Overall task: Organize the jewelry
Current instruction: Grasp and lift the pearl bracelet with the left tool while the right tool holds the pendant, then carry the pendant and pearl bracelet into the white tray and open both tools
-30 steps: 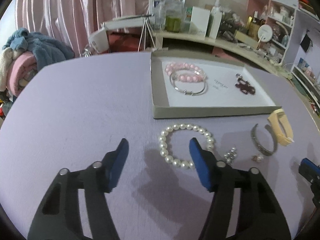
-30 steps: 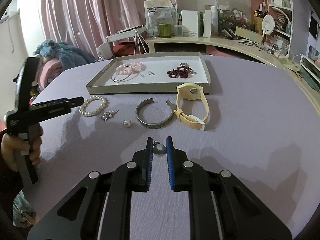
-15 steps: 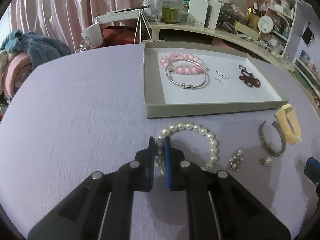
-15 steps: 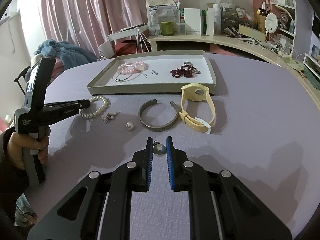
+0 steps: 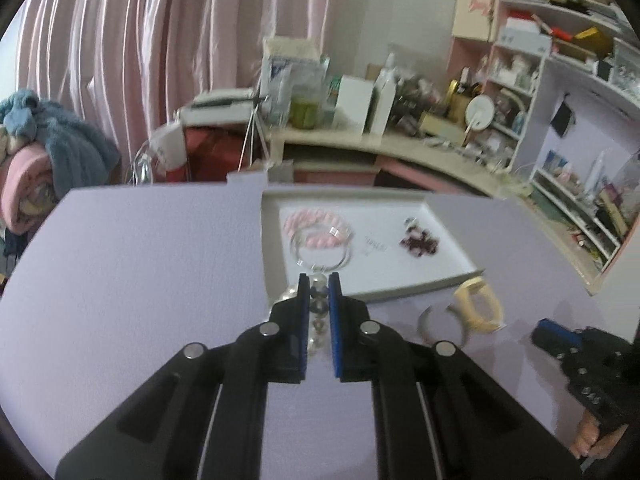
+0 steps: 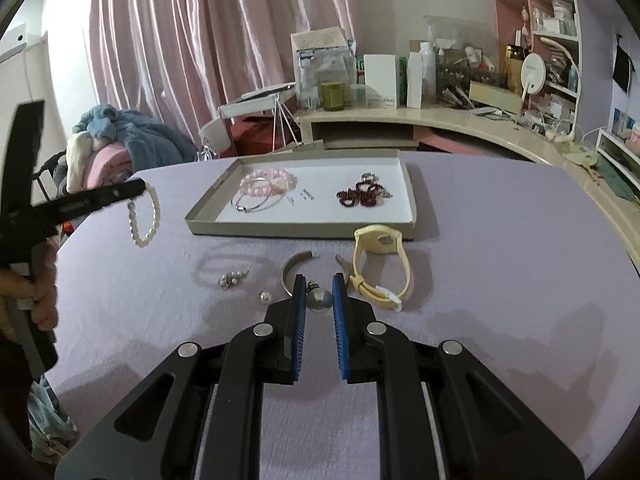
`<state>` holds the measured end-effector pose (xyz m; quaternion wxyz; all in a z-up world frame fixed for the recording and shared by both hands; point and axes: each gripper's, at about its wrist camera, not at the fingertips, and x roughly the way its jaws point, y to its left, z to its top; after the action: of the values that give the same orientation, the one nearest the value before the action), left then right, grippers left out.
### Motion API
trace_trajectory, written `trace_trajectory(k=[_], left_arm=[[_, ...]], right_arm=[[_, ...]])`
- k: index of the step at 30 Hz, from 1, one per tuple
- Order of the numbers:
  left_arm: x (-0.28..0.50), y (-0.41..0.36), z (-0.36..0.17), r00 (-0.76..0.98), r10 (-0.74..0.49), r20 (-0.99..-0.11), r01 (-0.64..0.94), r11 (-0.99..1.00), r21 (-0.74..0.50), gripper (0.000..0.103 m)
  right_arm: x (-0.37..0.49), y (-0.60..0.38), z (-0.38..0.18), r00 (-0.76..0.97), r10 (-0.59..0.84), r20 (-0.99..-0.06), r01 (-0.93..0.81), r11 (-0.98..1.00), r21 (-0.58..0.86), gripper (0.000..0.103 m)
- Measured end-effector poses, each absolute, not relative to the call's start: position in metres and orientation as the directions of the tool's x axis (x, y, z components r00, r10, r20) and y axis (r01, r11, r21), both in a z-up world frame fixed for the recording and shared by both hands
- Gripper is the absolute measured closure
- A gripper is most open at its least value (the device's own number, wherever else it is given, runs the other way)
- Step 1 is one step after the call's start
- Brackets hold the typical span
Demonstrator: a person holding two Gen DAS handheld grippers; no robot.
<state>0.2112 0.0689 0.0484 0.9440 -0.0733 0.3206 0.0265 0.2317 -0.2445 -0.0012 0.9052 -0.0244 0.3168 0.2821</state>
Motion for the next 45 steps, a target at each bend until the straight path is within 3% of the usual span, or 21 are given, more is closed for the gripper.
trace_trajectory(k=[11,24,32,45], left_arm=[[0.194,0.047,0.083,0.833,-0.035,-0.552,-0.042,0.991,-0.126,0.094],[0.200,0.040,0.081,0.831,-0.070,-0.552,-0.010,0.990,-0.141,0.094],[0.224,0.044,0.083,0.829,-0.095,-0.551,0.004,0.987,-0.164,0.094],[0.298,0.058,0.075,0.805,-0.122,-0.580,0.007,0.980,-0.197,0.094]], right_arm=[[0.234,-0.236,0.013,0.656,0.518,-0.549,-0.540,0.830,0.138,0.089],[0.245,-0.222,0.014,0.653,0.515,-0.555,-0.551,0.826,0.120,0.089],[0.297,-0.208,0.034,0.674,0.501,-0.543,-0.521,0.843,0.131,0.089],[0.410,-0.168,0.000,0.582,0.474,-0.661,-0.443,0.866,0.232,0.089]])
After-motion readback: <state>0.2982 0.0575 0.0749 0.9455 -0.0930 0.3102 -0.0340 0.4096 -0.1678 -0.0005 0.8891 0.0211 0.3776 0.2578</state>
